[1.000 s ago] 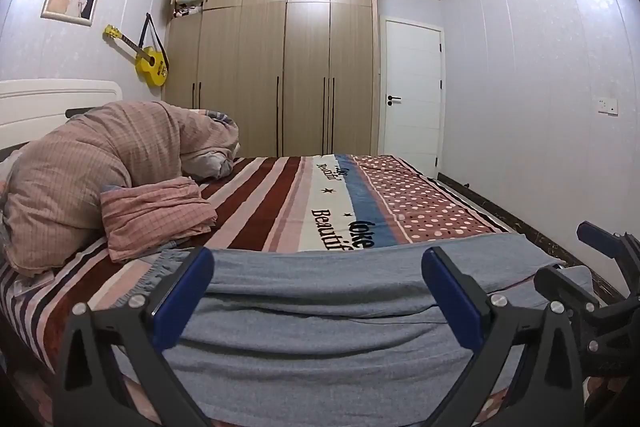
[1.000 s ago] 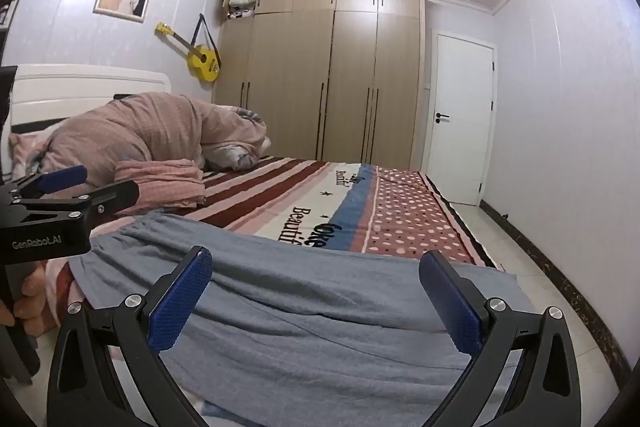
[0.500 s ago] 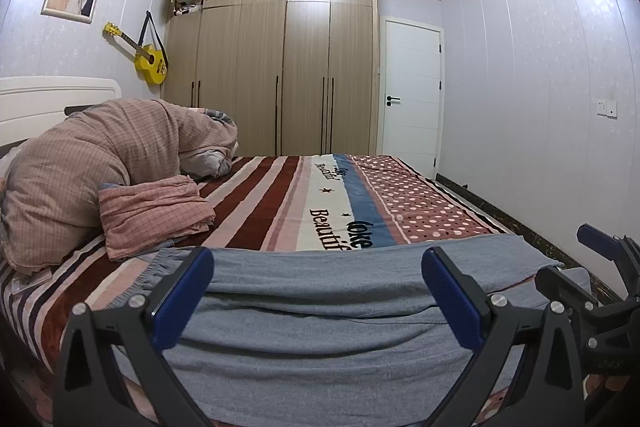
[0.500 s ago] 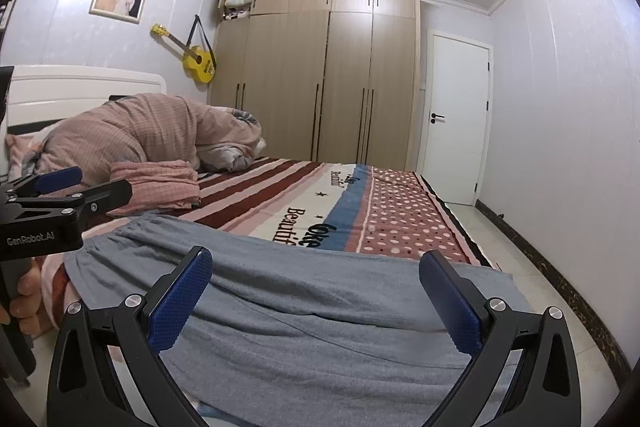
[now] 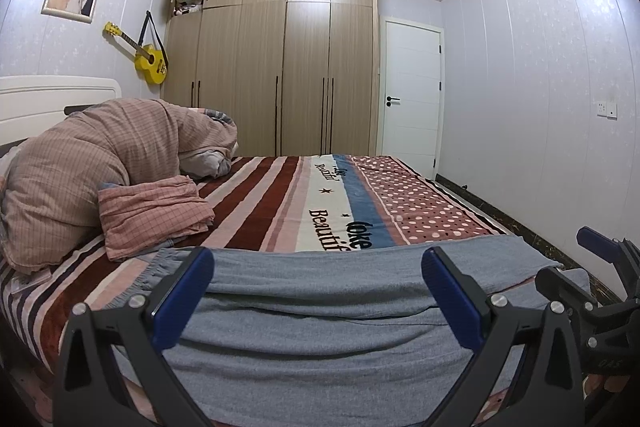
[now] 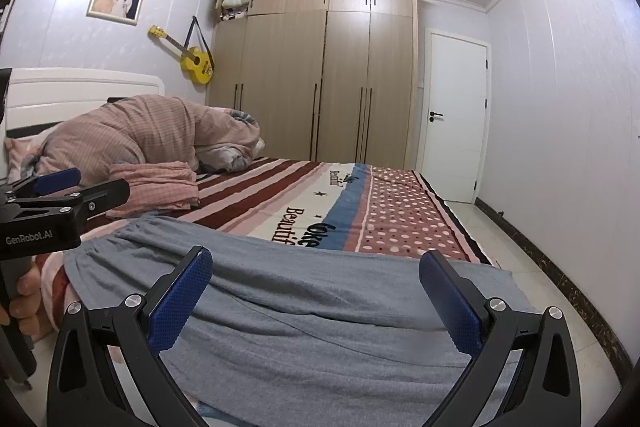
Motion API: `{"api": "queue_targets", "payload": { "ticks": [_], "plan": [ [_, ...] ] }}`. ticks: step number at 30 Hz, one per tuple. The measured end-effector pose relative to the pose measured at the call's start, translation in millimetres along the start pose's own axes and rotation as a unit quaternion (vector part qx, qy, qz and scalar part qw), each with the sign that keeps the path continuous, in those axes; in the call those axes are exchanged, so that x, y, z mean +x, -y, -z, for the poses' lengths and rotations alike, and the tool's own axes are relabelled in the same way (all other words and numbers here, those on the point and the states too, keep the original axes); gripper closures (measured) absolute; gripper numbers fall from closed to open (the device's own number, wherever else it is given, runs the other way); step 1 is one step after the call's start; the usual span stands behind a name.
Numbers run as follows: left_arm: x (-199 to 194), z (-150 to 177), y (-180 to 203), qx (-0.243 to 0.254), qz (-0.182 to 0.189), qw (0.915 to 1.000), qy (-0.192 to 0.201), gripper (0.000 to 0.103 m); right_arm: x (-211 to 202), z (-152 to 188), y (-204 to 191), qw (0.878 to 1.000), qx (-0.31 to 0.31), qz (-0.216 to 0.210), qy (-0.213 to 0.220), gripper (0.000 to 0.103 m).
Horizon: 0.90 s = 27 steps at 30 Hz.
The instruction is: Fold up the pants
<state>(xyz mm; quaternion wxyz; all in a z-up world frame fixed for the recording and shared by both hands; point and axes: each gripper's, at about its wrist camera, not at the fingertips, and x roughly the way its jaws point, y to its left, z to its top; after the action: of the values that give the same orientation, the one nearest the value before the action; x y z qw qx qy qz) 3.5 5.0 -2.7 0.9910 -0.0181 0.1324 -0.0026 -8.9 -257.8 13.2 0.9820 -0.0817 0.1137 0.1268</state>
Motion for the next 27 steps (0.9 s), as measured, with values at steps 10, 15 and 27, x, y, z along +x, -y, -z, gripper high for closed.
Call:
{"api": "queue_targets", "payload": {
  "ticks": [10, 15, 27],
  "plan": [
    [-0.6, -0.6, -1.2, 0.0, 0.0, 1.0, -0.001, 0.001, 0.2, 1.6, 1.7, 1.0, 0.002, 0.0, 0.0, 0.001],
    [-0.7, -0.7, -1.2, 0.0, 0.002, 1.0, -0.002, 0.001, 0.8, 3.6, 1.8, 1.0, 0.007, 0.002, 0.0, 0.001],
    [-0.4, -1.0, 0.1, 0.001, 0.002, 1.0, -0.003, 0.001, 0.8, 3.9, 2.4, 1.0, 0.008, 0.001, 0.0, 0.001]
  ]
}}
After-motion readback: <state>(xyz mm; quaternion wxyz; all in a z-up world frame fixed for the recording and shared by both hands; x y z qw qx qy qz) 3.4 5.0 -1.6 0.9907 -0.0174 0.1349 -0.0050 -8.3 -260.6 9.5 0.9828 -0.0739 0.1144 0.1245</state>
